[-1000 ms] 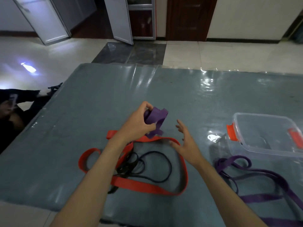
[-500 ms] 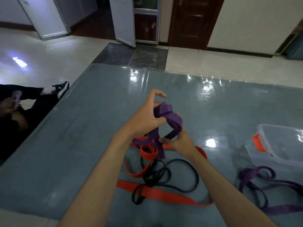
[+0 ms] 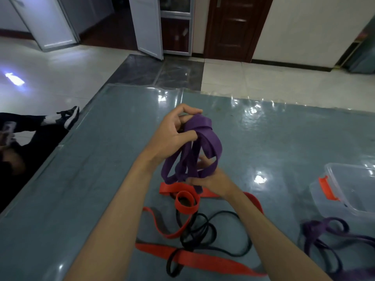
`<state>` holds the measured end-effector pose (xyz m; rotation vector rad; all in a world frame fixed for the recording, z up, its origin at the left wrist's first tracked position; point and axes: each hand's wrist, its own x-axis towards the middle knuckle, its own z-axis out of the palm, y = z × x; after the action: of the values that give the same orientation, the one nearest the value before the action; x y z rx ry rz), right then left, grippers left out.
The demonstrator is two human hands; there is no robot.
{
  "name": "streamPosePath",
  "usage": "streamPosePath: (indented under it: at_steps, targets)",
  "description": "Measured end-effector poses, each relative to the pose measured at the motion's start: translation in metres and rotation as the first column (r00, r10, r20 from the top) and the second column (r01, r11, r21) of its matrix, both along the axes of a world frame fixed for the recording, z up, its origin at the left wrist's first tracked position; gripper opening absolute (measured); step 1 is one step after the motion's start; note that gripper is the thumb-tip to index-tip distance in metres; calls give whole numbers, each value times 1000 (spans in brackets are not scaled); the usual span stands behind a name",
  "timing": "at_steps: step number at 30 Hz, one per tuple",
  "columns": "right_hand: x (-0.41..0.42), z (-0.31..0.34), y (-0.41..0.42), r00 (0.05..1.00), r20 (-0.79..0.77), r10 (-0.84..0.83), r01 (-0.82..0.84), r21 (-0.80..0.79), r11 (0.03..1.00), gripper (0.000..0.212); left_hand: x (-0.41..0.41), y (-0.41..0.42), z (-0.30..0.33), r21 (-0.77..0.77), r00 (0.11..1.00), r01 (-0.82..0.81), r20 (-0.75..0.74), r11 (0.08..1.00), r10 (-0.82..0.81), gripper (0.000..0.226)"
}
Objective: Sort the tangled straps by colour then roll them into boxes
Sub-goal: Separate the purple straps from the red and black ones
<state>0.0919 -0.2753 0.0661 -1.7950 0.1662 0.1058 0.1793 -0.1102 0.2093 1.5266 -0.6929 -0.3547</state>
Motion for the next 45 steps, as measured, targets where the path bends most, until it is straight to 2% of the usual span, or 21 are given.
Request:
streamPosePath:
  at_steps: [2,3,6,9,13,17,20,23,25,27,30,35,38,40,42,45]
  targets:
    - [10,-7,3,998,5,-69,69,-16,997,26,11,1,-5,2,997,-73,10,997,73,46]
    - [13,-10,3,994,-9,-113,113,-16,993,17,17,4,-8,23,993,-118,28,993,117,47]
    - [20,-12,-5,967,-88,-241,250,117,961,19,37,17,-22,91,974,-227,51,970,223,48]
    - [27,0,-18,922,-179,-344,383,273,882,21,51,30,-45,183,949,-313,22,932,315,47]
    - [28,5,-29,939,-190,-288,332,270,904,23,55,33,-83,209,879,-451,-63,868,472,53]
    - [19,1,-27,935,-198,-296,353,401,846,25,47,29,-120,200,817,-528,-145,826,558,66]
    - [13,-7,-27,890,-212,-404,453,504,735,24,32,27,-140,197,831,-494,-180,847,526,61]
    - [0,-15,-31,830,-217,-514,539,550,639,33,9,18,-149,147,872,-431,-187,890,453,55]
    - [-12,-14,-31,779,-211,-591,593,556,583,38,-9,11,-154,133,916,-346,-166,929,365,54]
    - [-28,-4,-33,732,-201,-651,630,564,534,30,-25,3,-157,171,960,-233,-119,957,255,53]
    - [-62,11,-39,697,-179,-694,647,573,502,19,-45,-12,-153,246,988,-89,-104,965,117,53]
    - [-129,22,-59,672,-129,-729,628,621,469,38,-82,-51,-136,232,984,-88,-133,969,121,44]
    - [-168,26,-79,567,-153,-809,657,676,333,55,-112,-79,-134,219,977,-71,-181,973,112,37]
    - [-194,28,-90,470,-174,-865,697,674,243,54,-134,-98,-135,209,976,-15,-208,978,59,36]
    - [-219,24,-104,374,-166,-912,755,625,196,53,-157,-120,-136,205,976,46,-219,978,0,38]
    - [-260,11,-129,305,-145,-941,815,551,179,49,-194,-154,-136,212,969,96,-241,972,-43,40]
